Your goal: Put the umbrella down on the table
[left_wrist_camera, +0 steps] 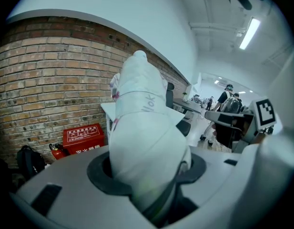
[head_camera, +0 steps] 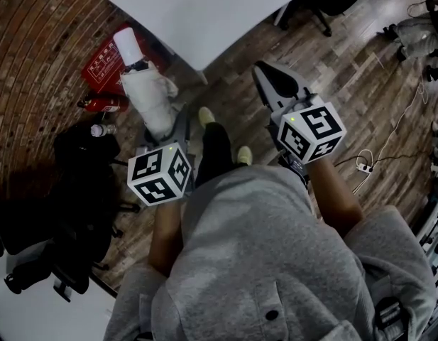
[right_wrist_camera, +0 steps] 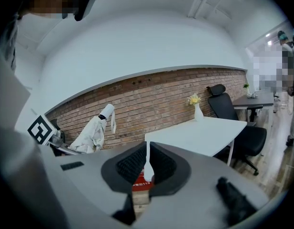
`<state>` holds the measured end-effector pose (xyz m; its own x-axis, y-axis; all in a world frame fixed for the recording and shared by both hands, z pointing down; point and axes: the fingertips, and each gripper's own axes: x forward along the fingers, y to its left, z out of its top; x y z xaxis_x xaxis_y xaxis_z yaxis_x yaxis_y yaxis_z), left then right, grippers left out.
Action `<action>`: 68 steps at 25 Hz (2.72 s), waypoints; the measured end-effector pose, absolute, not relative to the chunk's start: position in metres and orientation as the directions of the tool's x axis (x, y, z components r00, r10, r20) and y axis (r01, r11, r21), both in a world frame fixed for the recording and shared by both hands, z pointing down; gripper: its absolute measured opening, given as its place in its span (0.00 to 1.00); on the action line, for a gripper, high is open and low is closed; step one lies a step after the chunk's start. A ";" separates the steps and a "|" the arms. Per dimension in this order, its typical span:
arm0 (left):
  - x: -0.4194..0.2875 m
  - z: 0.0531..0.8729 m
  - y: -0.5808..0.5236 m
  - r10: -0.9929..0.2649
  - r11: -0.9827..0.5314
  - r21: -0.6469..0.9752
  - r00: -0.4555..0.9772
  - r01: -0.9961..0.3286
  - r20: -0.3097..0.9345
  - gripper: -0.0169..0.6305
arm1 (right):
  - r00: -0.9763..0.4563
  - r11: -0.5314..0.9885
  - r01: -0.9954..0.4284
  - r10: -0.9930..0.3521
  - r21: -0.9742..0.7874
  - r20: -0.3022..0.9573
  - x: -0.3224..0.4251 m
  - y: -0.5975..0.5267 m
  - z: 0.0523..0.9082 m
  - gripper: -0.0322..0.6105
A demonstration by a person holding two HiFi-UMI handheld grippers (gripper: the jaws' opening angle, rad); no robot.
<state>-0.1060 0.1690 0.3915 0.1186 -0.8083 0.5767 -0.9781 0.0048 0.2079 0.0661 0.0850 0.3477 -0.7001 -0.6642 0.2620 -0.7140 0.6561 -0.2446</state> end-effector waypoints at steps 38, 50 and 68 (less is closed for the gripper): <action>-0.195 0.392 0.017 -0.784 -0.062 0.268 0.213 -0.961 0.582 0.39 | -0.670 0.649 -0.738 -0.676 -0.184 0.306 -0.039 -0.058 0.335 0.11; -0.223 0.399 -0.007 -0.772 -0.097 0.288 0.255 -0.953 0.582 0.39 | -0.639 0.624 -0.765 -0.706 -0.158 0.306 -0.066 -0.080 0.333 0.11; -0.210 0.401 -0.022 -0.754 -0.150 0.316 0.315 -0.937 0.577 0.39 | -0.584 0.578 -0.807 -0.749 -0.123 0.311 -0.051 -0.091 0.324 0.11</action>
<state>-0.2101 -0.0219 0.4013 0.3155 -0.7537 0.5765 -0.9368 -0.1505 0.3159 -0.0515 -0.0909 0.3241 -0.5843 -0.7494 0.3114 -0.8068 0.5778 -0.1233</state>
